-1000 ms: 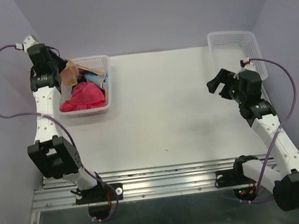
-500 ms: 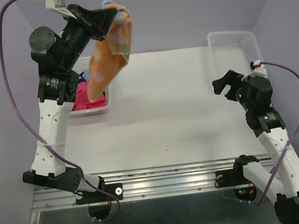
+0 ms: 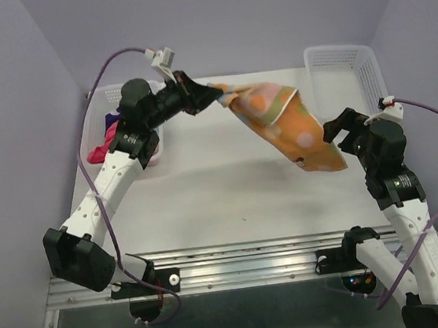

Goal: Fold and stack the towels
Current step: Move the towel to the center of the board

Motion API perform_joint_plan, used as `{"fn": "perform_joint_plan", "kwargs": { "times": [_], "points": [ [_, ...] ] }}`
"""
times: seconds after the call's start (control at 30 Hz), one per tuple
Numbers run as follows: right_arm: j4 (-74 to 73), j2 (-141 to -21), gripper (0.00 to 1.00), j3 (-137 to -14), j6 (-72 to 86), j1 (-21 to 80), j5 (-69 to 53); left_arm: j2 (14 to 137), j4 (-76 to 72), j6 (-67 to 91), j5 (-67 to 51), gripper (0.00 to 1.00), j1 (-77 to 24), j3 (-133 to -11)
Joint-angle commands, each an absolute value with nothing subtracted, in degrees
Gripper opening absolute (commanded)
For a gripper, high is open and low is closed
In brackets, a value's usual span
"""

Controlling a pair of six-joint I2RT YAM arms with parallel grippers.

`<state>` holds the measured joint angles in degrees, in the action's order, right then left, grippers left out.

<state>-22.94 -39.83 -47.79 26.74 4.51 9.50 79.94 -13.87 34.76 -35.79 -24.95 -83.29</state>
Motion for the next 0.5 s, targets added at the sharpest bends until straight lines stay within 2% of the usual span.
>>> {"fn": "perform_joint_plan", "kwargs": {
  "times": [0.0,0.03,0.07,0.17,0.2,0.23,0.27,0.47],
  "points": [
    [-23.5,-40.9,1.0,-47.8,25.8,4.6,11.7,73.6,-19.8,31.9,-32.9,0.24,-24.3,-63.4],
    [-23.2,-41.2,1.0,-47.6,25.6,4.6,11.1,73.3,-18.9,30.9,-31.8,0.31,-24.1,-60.5],
    [-23.1,-42.1,1.0,-47.5,25.2,4.6,9.9,73.3,-15.2,29.8,-28.5,0.32,-23.6,-58.3],
    [-21.9,-43.7,1.0,-47.5,23.9,4.6,3.9,73.3,-10.1,28.8,-24.0,0.53,-21.9,-52.6],
    [-21.3,-44.9,1.0,-47.4,23.7,4.6,2.2,73.0,-9.2,28.7,-22.9,0.72,-21.7,-51.3],
    [-20.9,-45.5,1.0,-47.3,23.4,4.5,0.3,72.7,-8.4,28.3,-21.8,0.83,-21.7,-51.1],
    [-20.7,-46.3,1.0,-47.2,22.9,4.6,-3.1,72.3,-7.6,28.0,-21.5,0.99,-21.7,-50.7],
    [-21.1,-51.2,1.0,-43.9,23.6,4.7,-7.6,71.4,-6.5,29.2,-20.2,0.99,-22.0,-47.2]
  ]
}}
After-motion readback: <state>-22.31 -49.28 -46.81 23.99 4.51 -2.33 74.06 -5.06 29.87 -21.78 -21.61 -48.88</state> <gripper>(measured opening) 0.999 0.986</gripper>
